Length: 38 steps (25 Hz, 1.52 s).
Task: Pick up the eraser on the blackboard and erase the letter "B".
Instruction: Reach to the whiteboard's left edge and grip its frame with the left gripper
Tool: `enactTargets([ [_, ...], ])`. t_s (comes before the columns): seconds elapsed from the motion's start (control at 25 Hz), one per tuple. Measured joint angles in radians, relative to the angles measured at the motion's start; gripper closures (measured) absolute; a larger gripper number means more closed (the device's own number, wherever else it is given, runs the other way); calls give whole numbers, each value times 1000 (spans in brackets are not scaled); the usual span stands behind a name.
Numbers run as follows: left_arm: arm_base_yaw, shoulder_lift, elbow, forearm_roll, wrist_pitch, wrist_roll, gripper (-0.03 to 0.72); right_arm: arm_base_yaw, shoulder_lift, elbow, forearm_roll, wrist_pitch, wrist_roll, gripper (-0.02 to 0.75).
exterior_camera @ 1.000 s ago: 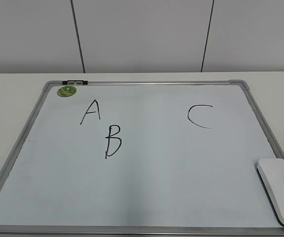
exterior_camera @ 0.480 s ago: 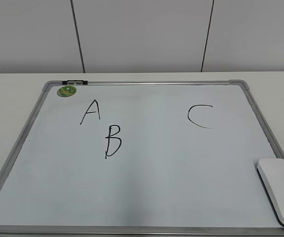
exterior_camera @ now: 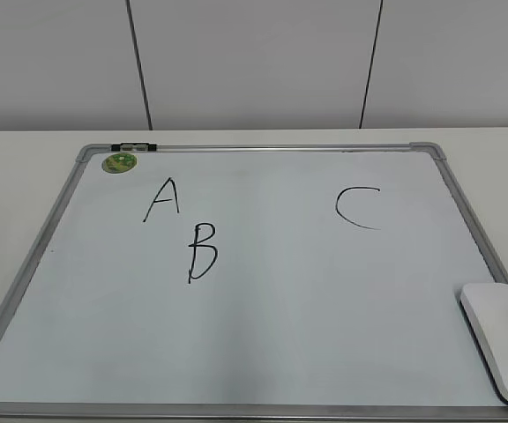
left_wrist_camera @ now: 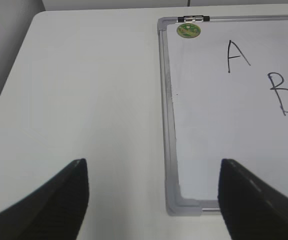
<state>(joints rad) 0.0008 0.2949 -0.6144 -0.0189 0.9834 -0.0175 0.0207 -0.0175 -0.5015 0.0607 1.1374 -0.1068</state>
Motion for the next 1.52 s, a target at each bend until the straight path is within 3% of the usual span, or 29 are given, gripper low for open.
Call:
enactTargets([
  [0.2,0,254,-53,-44,-111,0,98,0,0,0,0,0,0,152],
  [0.52,0,652,-224,-59,-124,56,98,0,0,0,0,0,0,151],
  [1.08,0,1222,-603,-102,33,133,105,0,0,0,0,0,0,151],
  [1.24,0,1346,-643,-144,33,152,150,0,0,0,0,0,0,151],
  [1.52,0,1503,-649,-146,-8,154,294,0,0,0,0,0,0,152],
])
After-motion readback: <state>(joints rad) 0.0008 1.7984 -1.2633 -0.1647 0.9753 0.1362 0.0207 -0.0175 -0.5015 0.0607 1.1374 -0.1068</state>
